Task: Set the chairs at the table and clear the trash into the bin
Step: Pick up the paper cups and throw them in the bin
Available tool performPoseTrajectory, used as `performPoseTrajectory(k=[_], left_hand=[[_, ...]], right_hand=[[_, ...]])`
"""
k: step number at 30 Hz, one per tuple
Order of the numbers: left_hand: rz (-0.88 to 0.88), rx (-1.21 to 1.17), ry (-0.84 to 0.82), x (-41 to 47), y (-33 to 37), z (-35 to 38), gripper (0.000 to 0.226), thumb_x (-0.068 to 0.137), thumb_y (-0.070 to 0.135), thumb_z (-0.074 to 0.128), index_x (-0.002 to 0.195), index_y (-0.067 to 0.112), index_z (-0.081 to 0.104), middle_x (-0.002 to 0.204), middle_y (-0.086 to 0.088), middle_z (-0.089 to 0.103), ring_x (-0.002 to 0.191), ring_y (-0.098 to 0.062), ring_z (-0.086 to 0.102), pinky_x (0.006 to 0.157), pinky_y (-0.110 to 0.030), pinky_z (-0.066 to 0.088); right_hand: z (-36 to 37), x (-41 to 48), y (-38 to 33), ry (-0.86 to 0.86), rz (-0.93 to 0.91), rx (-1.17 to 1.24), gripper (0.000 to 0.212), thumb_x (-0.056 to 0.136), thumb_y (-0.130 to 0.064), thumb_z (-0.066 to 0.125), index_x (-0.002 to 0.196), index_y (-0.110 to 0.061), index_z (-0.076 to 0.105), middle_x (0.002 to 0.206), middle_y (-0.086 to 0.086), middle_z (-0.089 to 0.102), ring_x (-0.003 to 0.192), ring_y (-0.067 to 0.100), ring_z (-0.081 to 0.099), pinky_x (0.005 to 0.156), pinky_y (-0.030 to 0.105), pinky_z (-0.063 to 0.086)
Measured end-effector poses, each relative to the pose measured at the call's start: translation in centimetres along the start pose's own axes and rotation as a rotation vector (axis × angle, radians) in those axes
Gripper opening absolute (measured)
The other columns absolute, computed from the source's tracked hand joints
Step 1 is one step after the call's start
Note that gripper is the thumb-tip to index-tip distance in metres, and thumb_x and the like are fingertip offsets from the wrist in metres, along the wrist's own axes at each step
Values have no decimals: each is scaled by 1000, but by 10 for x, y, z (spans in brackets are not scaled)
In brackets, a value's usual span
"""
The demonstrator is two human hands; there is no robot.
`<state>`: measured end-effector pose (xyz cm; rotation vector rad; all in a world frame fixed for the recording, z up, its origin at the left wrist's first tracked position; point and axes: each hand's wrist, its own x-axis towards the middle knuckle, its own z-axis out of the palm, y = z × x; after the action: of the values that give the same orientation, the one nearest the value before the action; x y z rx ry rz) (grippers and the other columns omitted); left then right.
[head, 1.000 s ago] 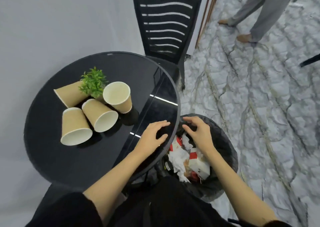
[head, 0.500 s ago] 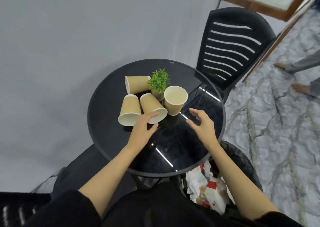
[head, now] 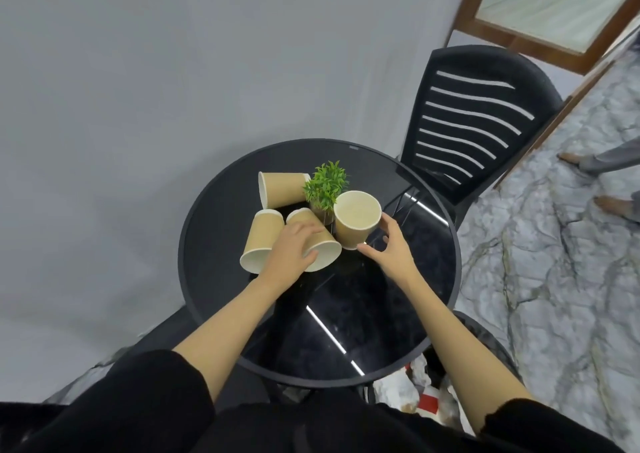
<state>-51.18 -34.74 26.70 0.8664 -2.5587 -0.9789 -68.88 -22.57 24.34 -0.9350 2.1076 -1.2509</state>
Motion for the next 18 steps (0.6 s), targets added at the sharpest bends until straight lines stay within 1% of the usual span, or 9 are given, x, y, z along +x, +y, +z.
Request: performPoseTrajectory(k=[2,3,5,7,9,11,15,16,18], left_hand=[[-8,27,-16,5,-1,1,43,85,8,59,127,15,55,136,-5,51,128,-22,41,108,-27,25],[-7,33,-22,7,-1,2,41,85,8,58,126,15,56,135,-5,52,127,-22,41,108,-26,25],[1,35,-26,9,-3,2,38,86,7,57,123,15,59,133,-4,53,126,-20,42,104,-21,23],[5,31,-18,11,-4,2,35,86,5,56,120,14,62,131,-2,55,125,-19,43,100,-17,23],[3,24,-10,12,-5,0,33,87,5,54,118,14,63,130,-2,57,124,-19,45,99,-16,24],[9,27,-13,14,-5,-2,31,89,7,53,116,15,64,129,-1,58,123,-18,46,99,-18,26],[31,17,5,16,-5,-8,28,91,11,53,114,18,66,125,1,63,121,-15,51,100,-20,33],[35,14,14,17,-4,-9,27,91,13,53,114,19,66,124,2,64,121,-15,52,101,-23,36],[26,3,34,18,0,-10,26,93,17,52,114,21,67,121,4,66,118,-13,54,101,-30,43]], right_hand=[[2,7,0,-12,9,35,86,71,-22,79,141,-16,29,146,4,40,134,17,38,110,33,30],[3,11,-1,-20,10,54,87,70,-21,79,140,-16,29,145,4,40,134,18,38,111,35,31],[6,17,-1,-31,5,85,87,69,-20,80,140,-17,29,144,3,41,133,18,38,112,40,33],[8,24,-1,-35,-9,104,88,67,-18,81,139,-19,30,142,2,42,131,19,40,111,42,34],[11,28,-1,-42,-27,130,89,65,-13,82,138,-18,31,138,0,43,129,17,41,111,40,35],[14,30,-2,-48,-42,158,88,64,-8,82,136,-19,32,132,-3,43,126,14,41,109,34,35],[18,29,-6,-18,-64,183,81,64,-6,82,126,-27,35,127,-5,44,119,10,43,100,20,38],[18,28,-7,-3,-66,190,80,64,-6,82,126,-27,35,127,-5,44,118,10,44,99,20,39],[15,24,-8,29,-54,214,80,65,-7,82,129,-23,35,128,-5,45,118,12,45,99,24,40]])
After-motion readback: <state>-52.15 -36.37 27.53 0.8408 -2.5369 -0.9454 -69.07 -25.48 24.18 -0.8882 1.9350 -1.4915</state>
